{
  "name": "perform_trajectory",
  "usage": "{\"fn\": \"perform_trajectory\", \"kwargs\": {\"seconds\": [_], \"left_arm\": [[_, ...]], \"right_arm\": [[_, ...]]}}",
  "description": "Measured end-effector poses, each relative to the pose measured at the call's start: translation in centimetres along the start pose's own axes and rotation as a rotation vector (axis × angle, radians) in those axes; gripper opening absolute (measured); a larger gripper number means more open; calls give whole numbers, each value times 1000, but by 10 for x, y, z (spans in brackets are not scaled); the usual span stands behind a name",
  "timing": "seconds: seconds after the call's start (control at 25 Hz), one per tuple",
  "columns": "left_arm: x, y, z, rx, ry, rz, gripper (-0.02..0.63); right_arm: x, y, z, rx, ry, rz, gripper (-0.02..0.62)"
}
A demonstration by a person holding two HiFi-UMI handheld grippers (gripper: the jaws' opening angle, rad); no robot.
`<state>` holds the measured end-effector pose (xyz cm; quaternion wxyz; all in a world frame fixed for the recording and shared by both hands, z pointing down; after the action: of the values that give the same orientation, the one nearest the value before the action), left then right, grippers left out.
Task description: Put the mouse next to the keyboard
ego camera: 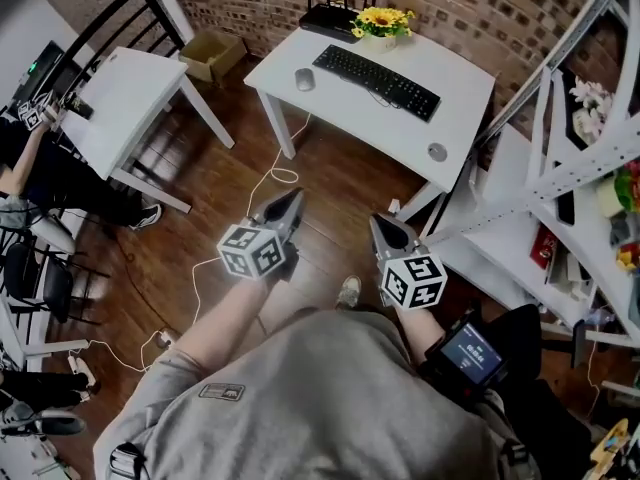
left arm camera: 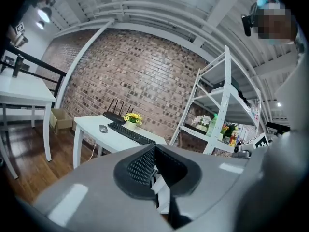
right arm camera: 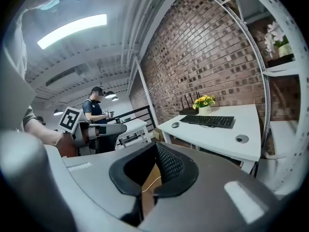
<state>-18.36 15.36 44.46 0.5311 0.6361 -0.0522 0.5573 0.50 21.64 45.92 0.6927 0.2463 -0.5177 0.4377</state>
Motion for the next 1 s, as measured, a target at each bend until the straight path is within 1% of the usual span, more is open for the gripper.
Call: {"fn": "perform_trajectory", "kwargs": {"seconds": [0.2, 0.36, 0.52, 0.76, 1.0], "left_arm": [[-20, 9, 48, -43, -24, -11, -2], [-28, 15, 72, -66, -19, -9, -2], [-41, 31, 96, -81, -13, -5, -2], [-62, 73, 144, -98, 4, 11, -2], [-91, 132, 194, -85, 59, 14, -2]], "right_arm": [[-14, -46, 30, -29, 0, -8, 11], [-17, -66, 42, -42, 2, -1, 11], [-20, -85, 61, -33, 9, 11, 11], [-26, -113, 109, -11, 34, 5, 11], [-52, -128, 183, 10, 72, -7, 11]]}}
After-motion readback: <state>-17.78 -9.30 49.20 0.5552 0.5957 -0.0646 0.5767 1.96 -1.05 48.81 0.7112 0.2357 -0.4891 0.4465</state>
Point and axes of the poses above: the fingertips, and each gripper's own axes: z forward along the fingers, y to its left, x out of its underside, the point moved 4 cm from there along -z, backward along the fingers, and after that the axes turned 12 degrees about -z, right-handed, at the moved point
